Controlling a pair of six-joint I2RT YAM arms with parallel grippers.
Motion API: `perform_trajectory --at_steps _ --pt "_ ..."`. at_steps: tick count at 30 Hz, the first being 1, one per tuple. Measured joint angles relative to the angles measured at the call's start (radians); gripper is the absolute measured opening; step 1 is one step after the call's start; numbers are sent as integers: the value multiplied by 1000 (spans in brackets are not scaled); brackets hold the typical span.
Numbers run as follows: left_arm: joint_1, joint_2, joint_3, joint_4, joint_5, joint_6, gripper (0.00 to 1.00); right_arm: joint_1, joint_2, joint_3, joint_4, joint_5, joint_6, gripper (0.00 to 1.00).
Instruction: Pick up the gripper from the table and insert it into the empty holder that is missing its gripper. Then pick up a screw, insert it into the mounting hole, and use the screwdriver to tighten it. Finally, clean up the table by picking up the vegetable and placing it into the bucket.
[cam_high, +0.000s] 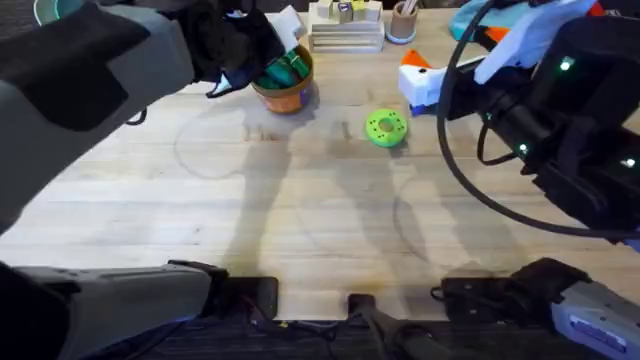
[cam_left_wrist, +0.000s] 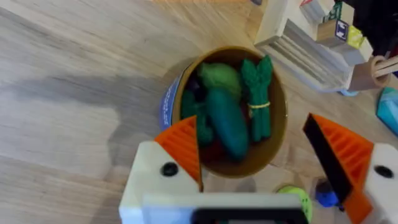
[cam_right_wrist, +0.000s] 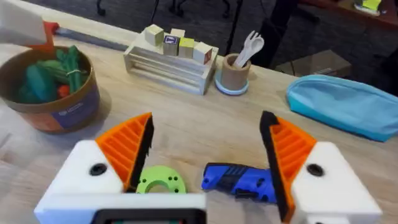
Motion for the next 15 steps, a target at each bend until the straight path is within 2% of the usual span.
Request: perform_trajectory --at_steps 8,11,15 --pt "0 -49 0 -32 0 12 996 0 0 3 -31 0 0 993" --pt "0 -130 1 -59 0 60 996 0 0 34 -133 0 0 991" --pt "0 -255 7 -137 0 164 995 0 0 133 -302 -1 1 991"
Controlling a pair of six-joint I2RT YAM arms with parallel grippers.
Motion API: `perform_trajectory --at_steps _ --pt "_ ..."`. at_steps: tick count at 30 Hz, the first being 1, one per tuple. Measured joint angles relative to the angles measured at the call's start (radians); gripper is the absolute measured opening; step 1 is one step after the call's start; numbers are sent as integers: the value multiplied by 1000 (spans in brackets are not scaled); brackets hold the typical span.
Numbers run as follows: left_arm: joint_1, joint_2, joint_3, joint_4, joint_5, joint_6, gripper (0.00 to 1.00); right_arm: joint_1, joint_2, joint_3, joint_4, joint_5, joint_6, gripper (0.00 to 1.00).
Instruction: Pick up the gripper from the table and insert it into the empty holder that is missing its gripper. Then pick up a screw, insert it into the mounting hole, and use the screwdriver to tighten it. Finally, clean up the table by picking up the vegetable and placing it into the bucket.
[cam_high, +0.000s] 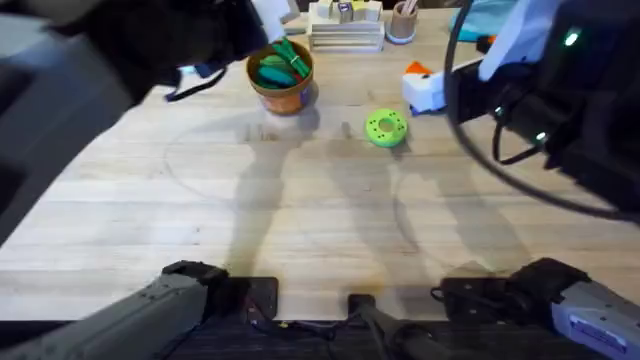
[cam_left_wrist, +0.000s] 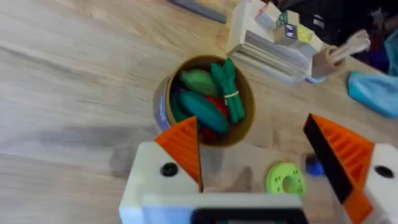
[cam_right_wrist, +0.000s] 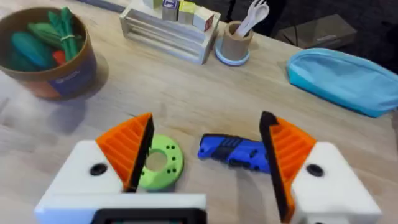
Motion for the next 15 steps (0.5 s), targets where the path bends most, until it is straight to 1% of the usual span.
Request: perform_trajectory --at_steps 5,7,11,15 --pt "0 -143 3 -143 0 144 996 0 0 166 -258 -5 3 991" --pt "0 -202 4 -214 0 206 996 0 0 219 -359 -28 3 991" --pt "0 -310 4 -333 0 311 995 0 0 286 -492 -100 4 991" --pt "0 -393 4 -400 -4 377 996 0 0 300 -569 -146 6 991"
